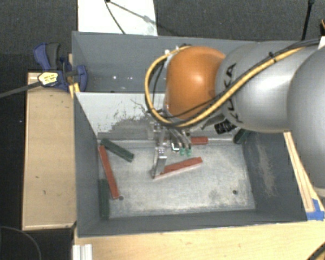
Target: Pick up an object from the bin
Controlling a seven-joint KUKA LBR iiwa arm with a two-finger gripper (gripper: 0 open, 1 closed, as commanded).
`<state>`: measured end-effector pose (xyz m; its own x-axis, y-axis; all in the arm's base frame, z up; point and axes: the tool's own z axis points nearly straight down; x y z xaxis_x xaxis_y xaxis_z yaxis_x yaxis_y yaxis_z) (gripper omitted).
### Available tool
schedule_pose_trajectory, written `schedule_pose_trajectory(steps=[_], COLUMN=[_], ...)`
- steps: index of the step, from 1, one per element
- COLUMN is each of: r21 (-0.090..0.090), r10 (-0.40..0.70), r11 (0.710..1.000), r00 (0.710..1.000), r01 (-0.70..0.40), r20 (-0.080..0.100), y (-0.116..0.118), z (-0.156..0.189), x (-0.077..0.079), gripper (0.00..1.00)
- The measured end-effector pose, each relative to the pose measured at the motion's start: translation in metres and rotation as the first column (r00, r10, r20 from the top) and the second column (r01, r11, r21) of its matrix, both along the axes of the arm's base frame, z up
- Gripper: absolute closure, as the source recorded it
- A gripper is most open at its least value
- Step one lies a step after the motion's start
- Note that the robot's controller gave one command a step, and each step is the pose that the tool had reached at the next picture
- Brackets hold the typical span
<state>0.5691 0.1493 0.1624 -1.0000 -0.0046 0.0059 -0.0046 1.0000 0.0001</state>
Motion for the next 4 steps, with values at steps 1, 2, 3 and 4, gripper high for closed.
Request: schedule_pose_trajectory(steps=[1, 2, 3, 4], r21=[0.0, 0.002, 0.004, 0.002], r10=[-0.077, -0.077, -0.041, -0.017], r11=[0.997, 0.997, 0.999, 1.0], r00=[0.997, 0.997, 0.999, 1.0], r01=[0.077, 0.077, 0.041, 0.017], r20=[0.008, 0.01, 0.016, 0.017], y=[-0.058, -0.056, -0.026, -0.036], z=[-0.095, -0.091, 0.053, 0.158], x=[0.01, 0.011, 0.009, -0.037], gripper=[0.0, 1.0, 1.0, 1.0])
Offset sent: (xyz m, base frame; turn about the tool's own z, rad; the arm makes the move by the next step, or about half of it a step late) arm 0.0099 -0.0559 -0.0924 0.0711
